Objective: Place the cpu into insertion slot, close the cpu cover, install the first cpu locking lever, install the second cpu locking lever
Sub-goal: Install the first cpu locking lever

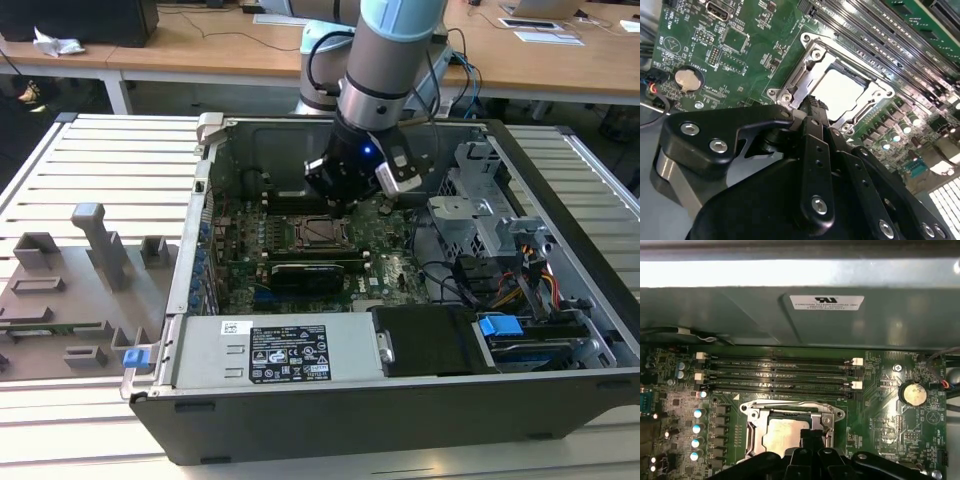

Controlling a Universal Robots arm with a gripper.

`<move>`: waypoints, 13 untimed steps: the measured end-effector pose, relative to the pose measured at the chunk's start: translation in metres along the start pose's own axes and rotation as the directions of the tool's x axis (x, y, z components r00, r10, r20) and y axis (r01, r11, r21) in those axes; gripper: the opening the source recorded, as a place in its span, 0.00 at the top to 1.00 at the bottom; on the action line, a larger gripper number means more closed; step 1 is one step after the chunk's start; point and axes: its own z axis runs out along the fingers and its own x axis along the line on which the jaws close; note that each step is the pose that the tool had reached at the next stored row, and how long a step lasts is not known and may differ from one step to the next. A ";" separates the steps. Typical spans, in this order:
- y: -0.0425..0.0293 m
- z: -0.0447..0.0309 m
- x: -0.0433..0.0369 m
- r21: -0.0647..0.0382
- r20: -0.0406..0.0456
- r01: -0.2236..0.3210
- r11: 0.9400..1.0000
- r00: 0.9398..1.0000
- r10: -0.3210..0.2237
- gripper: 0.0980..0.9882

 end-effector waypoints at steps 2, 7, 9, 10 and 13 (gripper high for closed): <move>0.0003 -0.0038 0.0004 0.002 0.000 0.000 1.000 1.000 0.000 0.99; 0.0018 -0.0202 0.0020 0.006 0.000 -0.001 1.000 1.000 0.001 0.99; 0.0025 -0.0282 0.0028 0.007 0.000 -0.001 1.000 1.000 0.001 0.99; 0.0028 -0.0313 0.0031 0.008 0.000 -0.001 1.000 1.000 0.001 0.99; 0.0038 -0.0423 0.0042 0.009 0.000 -0.001 1.000 1.000 0.001 0.99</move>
